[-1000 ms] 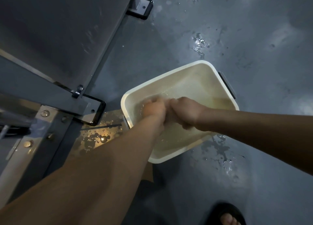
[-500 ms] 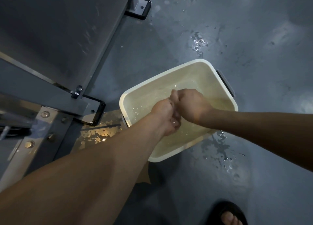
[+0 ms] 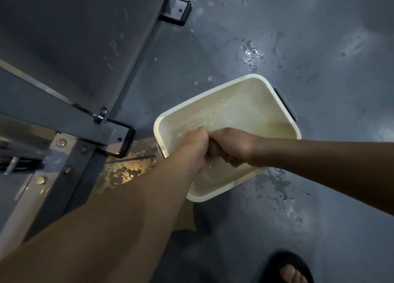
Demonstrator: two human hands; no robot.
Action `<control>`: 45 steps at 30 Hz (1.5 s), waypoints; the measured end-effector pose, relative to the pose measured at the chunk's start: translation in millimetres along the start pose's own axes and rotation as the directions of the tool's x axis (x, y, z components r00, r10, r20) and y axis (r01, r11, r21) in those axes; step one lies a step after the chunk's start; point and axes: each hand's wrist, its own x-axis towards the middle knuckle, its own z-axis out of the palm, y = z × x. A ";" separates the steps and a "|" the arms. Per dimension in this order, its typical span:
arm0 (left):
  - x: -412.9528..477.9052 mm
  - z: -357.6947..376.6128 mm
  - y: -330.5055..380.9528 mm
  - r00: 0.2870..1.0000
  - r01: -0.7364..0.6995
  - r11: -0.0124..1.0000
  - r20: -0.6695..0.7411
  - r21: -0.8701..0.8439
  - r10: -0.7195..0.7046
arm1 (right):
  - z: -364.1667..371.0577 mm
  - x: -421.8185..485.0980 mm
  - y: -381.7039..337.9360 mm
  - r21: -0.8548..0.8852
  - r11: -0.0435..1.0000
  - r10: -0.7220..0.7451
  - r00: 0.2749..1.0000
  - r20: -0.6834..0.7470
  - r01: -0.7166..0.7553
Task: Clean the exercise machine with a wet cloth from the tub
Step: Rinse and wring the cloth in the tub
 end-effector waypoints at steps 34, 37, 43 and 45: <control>-19.6 -7.9 9.3 0.995 0.073 0.986 0.054 0.148 -0.082 | -0.5 15.8 5.2 -0.091 0.995 -0.048 0.999 -0.020 0.046; -18.1 -13.7 12.2 0.989 0.067 0.991 0.123 0.114 -0.081 | 6.6 -2.8 -5.6 -0.117 0.971 -0.221 0.970 -0.100 0.209; -20.6 -8.5 11.9 0.981 0.092 0.994 0.166 0.058 -0.100 | 12.6 -24.7 -4.2 -0.441 0.759 -0.597 0.782 -0.177 0.480; -26.1 -8.5 14.3 0.976 0.107 0.991 0.180 0.083 -0.121 | 10.6 -24.0 -6.5 -0.600 0.681 -0.631 0.752 -0.191 0.420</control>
